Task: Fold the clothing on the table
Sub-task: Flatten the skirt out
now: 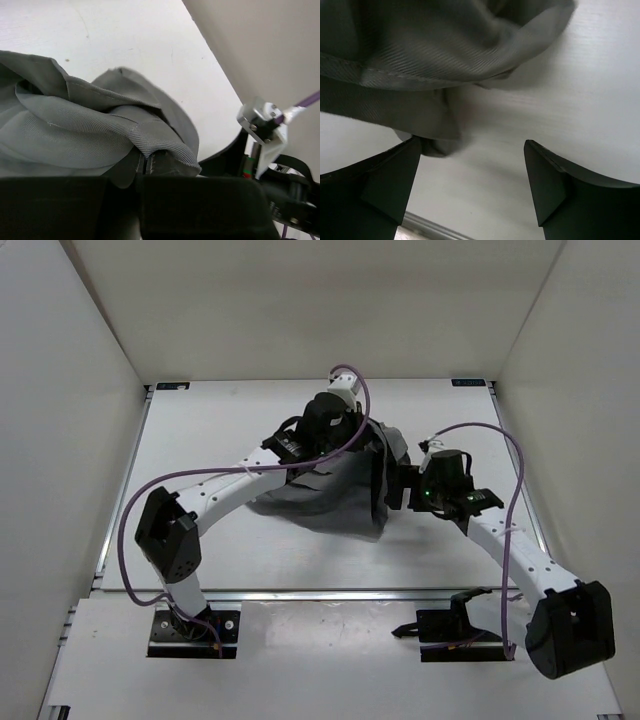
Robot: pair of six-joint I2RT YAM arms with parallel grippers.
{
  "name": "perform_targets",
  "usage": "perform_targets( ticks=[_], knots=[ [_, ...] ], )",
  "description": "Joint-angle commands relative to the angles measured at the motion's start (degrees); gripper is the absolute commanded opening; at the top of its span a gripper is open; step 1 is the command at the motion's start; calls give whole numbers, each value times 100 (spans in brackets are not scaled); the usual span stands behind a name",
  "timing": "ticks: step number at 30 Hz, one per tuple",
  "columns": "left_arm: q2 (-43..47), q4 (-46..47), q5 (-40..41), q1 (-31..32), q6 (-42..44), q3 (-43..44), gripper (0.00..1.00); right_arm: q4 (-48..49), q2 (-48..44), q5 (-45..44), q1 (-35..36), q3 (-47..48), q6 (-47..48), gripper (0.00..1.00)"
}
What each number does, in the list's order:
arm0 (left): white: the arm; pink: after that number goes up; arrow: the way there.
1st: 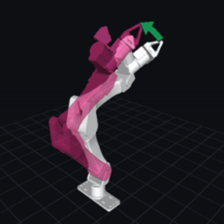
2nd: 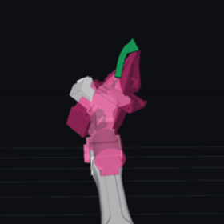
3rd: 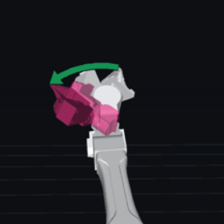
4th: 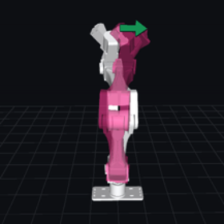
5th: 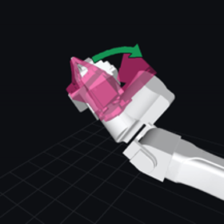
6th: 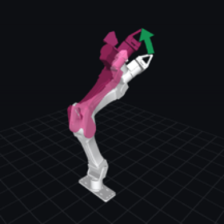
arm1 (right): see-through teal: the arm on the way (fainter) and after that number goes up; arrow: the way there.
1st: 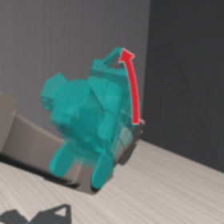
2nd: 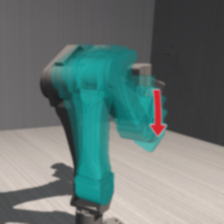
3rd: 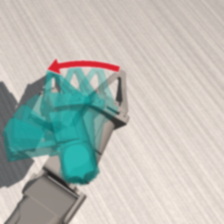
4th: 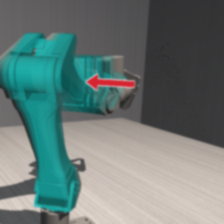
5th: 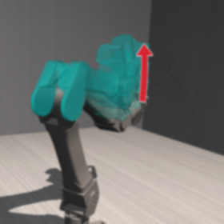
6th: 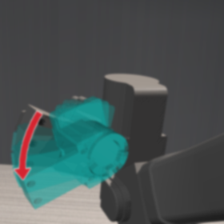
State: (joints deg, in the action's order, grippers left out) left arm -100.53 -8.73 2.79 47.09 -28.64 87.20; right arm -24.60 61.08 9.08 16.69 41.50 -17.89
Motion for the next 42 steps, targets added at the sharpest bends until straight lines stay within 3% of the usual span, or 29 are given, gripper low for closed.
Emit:
perform_targets(
  ticks=[1,6,10,13,23,32,38,40,41,42],
  knots=[
    [481,-436,160,-86,254,148,0,1061,341,-3,246,227,-311,82],
    [596,-551,249,-287,438,219,0,1378,1071,-475,852,578,-452,82],
    [727,-481,126,-516,395,52,0,1318,1415,-898,819,684,-723,81],
    [833,-428,64,-630,465,-97,0,1405,1407,-1082,652,588,-795,73],
    [834,-392,-129,-868,465,-142,0,1695,1266,-778,344,122,-795,73],
    [1027,-507,-252,-974,448,-211,0,2372,2091,-407,493,139,-733,71],
    [1299,-542,-244,-1114,403,-388,0,2618,2549,-390,485,359,-654,57],
    [1343,-586,-252,-1184,421,-370,0,2714,2680,-407,502,421,-689,36],
    [1404,-577,-270,-1211,430,-362,0,2724,2716,-390,485,456,-716,18],
    [1396,-621,-261,-1263,491,-379,0,2706,2751,-442,493,552,-681,11]
  ],
)
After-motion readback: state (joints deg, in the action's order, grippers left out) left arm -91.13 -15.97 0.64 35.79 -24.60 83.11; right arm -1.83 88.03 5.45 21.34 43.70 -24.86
